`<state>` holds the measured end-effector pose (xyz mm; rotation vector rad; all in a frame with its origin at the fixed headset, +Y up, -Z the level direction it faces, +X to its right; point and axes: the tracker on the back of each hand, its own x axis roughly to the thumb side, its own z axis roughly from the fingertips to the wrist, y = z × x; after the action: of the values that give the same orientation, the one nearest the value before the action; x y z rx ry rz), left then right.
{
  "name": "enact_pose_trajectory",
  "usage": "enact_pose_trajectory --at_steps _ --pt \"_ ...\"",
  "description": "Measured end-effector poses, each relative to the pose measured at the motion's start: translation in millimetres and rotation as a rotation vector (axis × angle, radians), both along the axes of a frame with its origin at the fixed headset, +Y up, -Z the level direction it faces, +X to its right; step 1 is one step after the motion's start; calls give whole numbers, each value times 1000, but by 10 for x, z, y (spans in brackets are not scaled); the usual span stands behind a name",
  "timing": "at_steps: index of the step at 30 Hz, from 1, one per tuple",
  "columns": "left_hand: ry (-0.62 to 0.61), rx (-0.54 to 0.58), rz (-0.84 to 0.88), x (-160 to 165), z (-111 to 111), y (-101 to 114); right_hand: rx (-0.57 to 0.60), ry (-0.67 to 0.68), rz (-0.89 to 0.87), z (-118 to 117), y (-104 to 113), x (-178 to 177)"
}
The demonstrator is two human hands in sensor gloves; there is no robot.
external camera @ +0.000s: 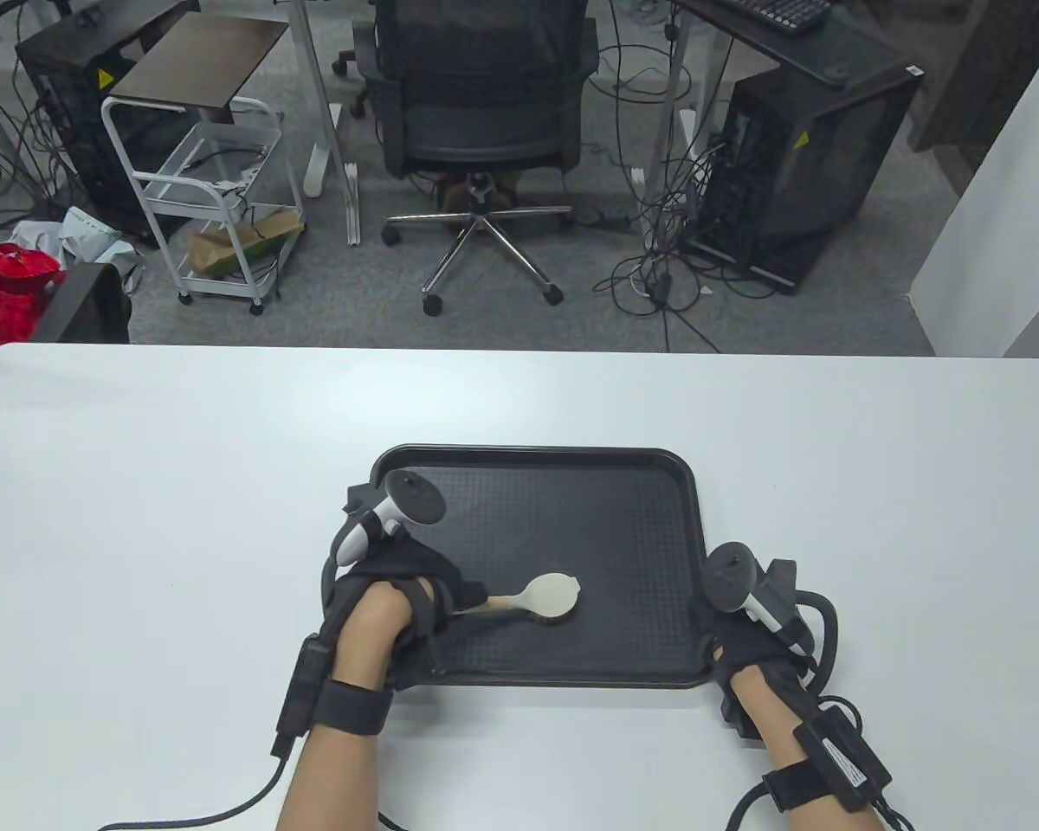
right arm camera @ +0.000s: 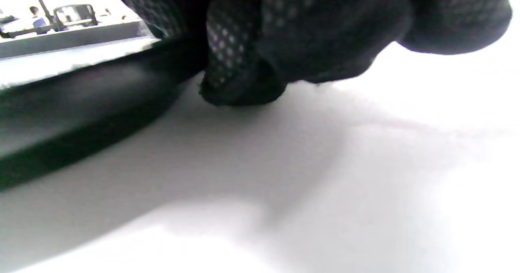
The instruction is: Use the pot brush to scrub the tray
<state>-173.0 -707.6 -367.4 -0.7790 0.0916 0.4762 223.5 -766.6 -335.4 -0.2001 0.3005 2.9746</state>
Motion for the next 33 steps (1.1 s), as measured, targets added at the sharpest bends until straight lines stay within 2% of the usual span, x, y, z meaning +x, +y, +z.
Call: enact_pose_trajectory --at_steps 12,22,28,33 --pt "263 33 0 -1026 166 69 -1 0 0 0 -1 0" --pt "417 50 41 -1555 342 54 -3 0 -3 0 -3 1" --pt "392 90 144 -1561 333 99 -3 -1 -2 -1 -3 2" --pt "233 144 286 -1176 182 177 -3 -1 -2 -3 -3 3"
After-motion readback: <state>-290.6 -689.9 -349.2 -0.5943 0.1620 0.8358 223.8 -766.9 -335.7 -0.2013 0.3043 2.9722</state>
